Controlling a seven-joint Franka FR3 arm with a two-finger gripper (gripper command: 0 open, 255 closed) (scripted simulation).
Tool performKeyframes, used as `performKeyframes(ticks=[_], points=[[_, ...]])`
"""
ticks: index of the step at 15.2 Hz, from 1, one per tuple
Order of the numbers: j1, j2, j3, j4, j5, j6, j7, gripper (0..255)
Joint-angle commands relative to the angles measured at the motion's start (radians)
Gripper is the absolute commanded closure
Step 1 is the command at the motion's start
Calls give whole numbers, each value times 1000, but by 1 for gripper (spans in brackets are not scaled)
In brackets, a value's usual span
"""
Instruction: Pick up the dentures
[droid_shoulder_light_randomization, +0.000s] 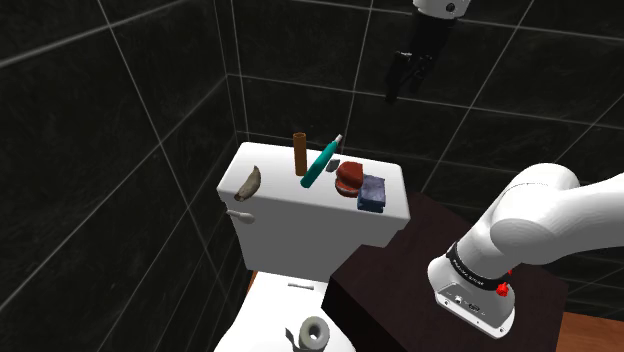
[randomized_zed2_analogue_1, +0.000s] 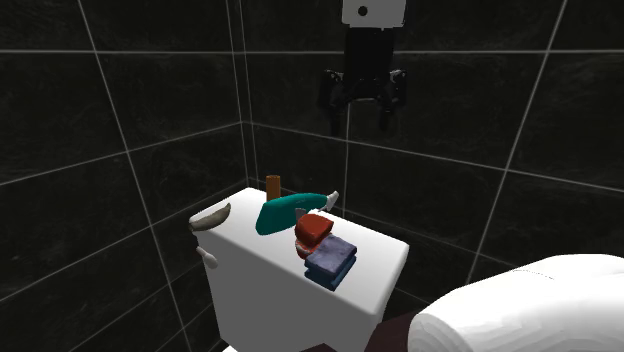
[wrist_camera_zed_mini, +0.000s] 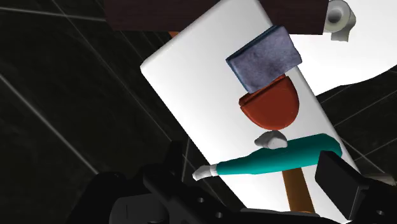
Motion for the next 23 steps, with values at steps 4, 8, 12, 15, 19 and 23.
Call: performKeyframes(ticks=[4,8,12,15,19,23], points=[[-5,31,68,-55,14,48,99,0],[-9,97,156,-110,32,114,232,0],[-15,192,243,-145,47,184,368,0],[-23,281,305,-158,51,238,473,0],[-23,299,312,-186,52,284,480,0],[-25,330,323,-227,51,354,488,0]])
